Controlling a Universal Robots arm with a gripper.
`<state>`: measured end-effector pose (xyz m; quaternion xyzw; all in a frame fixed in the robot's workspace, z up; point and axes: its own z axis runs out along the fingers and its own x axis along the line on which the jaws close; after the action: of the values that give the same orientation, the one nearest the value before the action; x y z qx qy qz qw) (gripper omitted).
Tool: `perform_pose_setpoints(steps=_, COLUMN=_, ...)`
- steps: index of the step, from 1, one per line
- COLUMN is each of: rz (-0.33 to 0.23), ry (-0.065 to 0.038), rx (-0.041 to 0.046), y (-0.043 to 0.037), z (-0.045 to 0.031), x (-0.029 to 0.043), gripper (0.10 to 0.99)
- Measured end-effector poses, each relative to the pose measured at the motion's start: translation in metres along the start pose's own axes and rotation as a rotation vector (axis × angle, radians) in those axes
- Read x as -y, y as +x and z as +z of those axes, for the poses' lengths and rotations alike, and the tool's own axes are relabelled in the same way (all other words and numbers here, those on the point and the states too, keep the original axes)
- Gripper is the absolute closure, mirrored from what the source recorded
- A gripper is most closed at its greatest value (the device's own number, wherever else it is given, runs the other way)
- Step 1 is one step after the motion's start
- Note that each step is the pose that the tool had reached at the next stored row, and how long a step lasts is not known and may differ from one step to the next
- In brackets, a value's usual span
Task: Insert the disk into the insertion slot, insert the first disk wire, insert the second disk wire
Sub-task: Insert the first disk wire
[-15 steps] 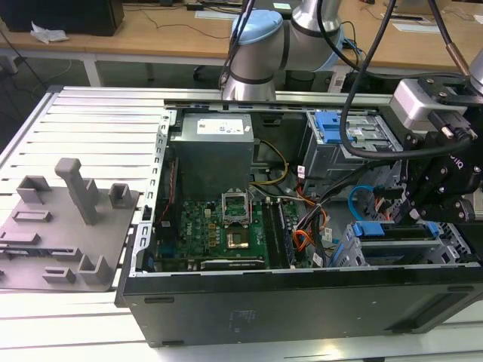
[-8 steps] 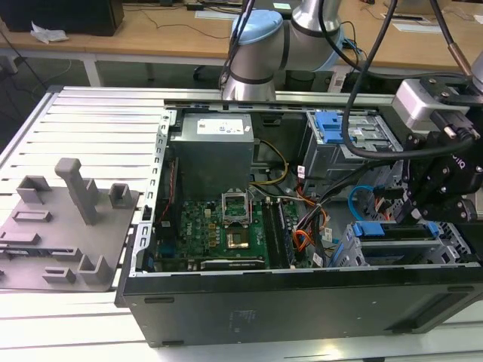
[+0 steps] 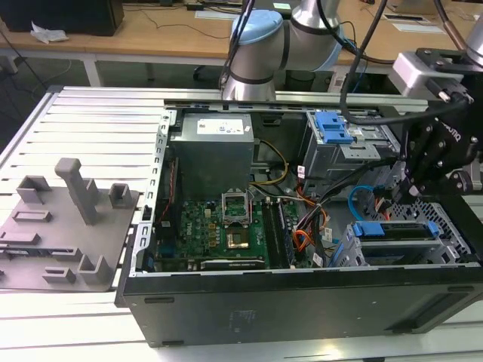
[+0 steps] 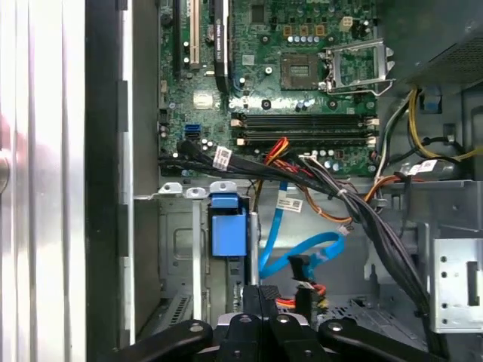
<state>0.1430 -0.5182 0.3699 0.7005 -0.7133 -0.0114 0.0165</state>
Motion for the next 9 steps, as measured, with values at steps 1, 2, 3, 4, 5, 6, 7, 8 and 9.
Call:
perform_pose_setpoints(steps=1, rz=0.000, ry=0.000, rx=0.0001, y=-0.0035, z=0.0000, x=0.0001, gripper=0.980)
perform_pose_setpoints(steps=2, rz=0.000, ry=0.000, rx=0.0001, y=-0.0069, z=0.0000, x=0.0003, gripper=0.980)
perform_pose_setpoints(steps=3, rz=0.000, ry=-0.001, rx=0.0001, y=-0.0128, z=-0.0001, x=0.0015, gripper=0.980)
perform_pose_setpoints(steps=4, rz=0.000, ry=-0.003, rx=0.0000, y=-0.0159, z=-0.0002, x=0.0035, gripper=0.980)
perform_pose_setpoints(steps=5, rz=0.000, ry=-0.004, rx=-0.0002, y=-0.0181, z=-0.0003, x=0.0053, gripper=0.980)
perform_pose_setpoints(steps=6, rz=0.000, ry=-0.006, rx=-0.0005, y=-0.0216, z=-0.0003, x=0.0078, gripper=0.980)
perform_pose_setpoints(steps=7, rz=0.000, ry=-0.006, rx=-0.0005, y=-0.0216, z=-0.0003, x=0.0077, gripper=0.980)
perform_pose_setpoints(steps=8, rz=0.000, ry=-0.006, rx=-0.0005, y=-0.0216, z=-0.0003, x=0.0077, gripper=0.980)
perform_pose_setpoints(steps=9, rz=0.000, ry=-0.006, rx=-0.0006, y=-0.0217, z=-0.0003, x=0.0077, gripper=0.980)
